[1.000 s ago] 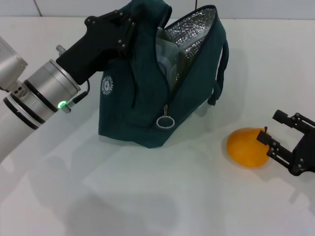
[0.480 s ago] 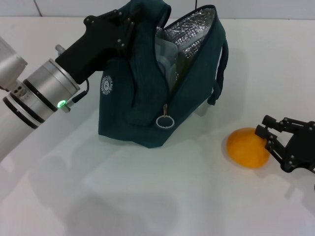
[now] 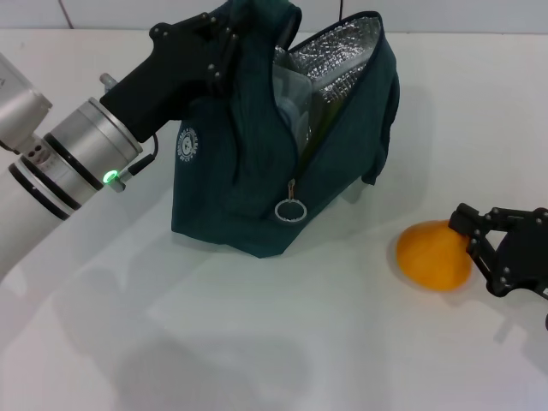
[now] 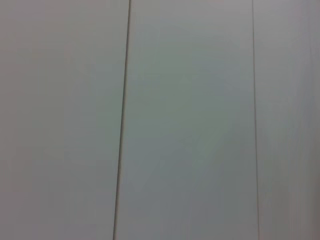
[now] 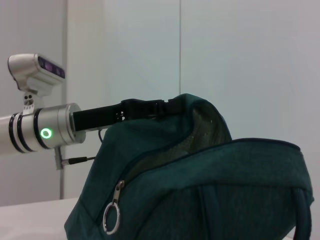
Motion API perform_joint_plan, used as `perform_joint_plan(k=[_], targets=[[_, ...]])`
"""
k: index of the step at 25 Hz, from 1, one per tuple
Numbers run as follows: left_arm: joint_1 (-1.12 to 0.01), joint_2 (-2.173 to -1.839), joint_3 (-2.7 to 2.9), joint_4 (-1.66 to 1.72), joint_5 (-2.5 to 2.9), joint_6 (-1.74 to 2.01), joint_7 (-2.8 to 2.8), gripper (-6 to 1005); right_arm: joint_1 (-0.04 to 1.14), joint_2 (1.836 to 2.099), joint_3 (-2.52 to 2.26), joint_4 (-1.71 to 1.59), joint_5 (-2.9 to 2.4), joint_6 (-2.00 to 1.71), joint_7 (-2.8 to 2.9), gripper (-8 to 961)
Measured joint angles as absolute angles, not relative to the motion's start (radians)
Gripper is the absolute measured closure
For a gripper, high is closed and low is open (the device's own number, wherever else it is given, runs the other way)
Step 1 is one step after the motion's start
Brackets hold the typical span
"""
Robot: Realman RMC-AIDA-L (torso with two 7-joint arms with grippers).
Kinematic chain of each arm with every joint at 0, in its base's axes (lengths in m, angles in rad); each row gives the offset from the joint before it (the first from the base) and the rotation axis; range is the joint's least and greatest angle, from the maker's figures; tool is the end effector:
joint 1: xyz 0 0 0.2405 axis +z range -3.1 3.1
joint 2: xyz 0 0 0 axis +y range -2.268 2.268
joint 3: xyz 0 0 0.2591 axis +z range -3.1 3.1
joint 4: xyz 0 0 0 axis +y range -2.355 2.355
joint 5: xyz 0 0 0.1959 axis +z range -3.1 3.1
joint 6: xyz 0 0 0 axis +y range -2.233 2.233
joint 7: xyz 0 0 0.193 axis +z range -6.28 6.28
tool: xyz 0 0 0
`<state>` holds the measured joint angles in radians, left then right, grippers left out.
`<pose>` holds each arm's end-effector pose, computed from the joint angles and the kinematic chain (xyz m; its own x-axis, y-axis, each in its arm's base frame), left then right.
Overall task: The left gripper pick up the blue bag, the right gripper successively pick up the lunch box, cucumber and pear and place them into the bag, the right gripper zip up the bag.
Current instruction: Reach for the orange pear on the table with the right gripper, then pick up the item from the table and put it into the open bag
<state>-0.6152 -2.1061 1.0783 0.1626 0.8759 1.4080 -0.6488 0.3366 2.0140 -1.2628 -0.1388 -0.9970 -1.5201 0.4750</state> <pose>-0.1830 0.3836 -0.0429 0.5515 -0.1115 0.8267 0.5265 -0.7222 -0.4486 0.2783 0.2827 -0.0549 0.7501 0.0456 -0.6597 -0.3913 -0.7736 -0.4984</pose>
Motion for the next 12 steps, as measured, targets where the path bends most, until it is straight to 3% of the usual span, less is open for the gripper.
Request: perform_joint_plan(k=[3,12], targets=[[-0.616,-2.106,1.078,0.162,0.876,1.408,-0.649,941,0.337,2.014,-1.270,-0.141,-1.000,-1.520,0.440,911],[-0.623,-2.108,1.083,0.163,0.876,1.408,-0.649,941,0.340,2.014,-1.260,-0.167,-0.936,-1.570,0.405,915]])
